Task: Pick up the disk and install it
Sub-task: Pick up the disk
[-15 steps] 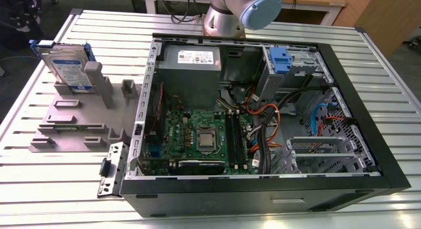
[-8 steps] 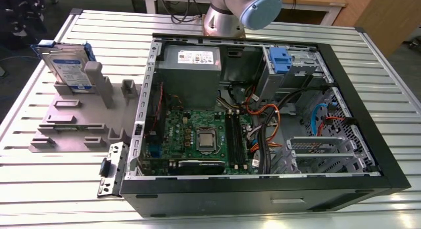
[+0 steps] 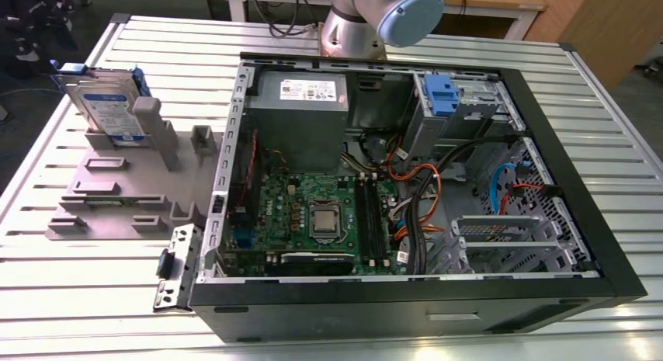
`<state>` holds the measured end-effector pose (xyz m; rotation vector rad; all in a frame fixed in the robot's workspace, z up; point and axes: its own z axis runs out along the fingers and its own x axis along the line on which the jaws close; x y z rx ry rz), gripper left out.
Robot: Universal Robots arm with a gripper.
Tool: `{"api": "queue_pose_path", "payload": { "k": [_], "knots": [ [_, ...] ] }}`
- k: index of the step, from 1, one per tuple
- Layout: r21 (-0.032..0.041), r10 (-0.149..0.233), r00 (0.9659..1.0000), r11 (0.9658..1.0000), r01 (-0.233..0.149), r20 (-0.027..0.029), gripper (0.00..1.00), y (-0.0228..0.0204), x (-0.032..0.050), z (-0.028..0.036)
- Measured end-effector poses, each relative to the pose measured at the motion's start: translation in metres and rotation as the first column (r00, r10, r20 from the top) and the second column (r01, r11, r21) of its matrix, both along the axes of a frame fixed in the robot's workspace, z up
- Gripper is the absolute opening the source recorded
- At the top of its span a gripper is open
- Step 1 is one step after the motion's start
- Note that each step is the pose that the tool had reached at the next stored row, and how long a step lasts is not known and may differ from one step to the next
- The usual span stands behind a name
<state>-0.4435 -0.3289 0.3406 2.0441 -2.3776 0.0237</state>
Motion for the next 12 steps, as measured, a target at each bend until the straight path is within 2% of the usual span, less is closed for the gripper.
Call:
{"api": "queue_pose_path", "payload": {
  "k": [12],
  "knots": [
    [0.0000, 0.000, 1.0000, 1.0000, 0.000, 0.0013, 0.59, 0.0000, 0.0000, 0.0000]
  ]
}}
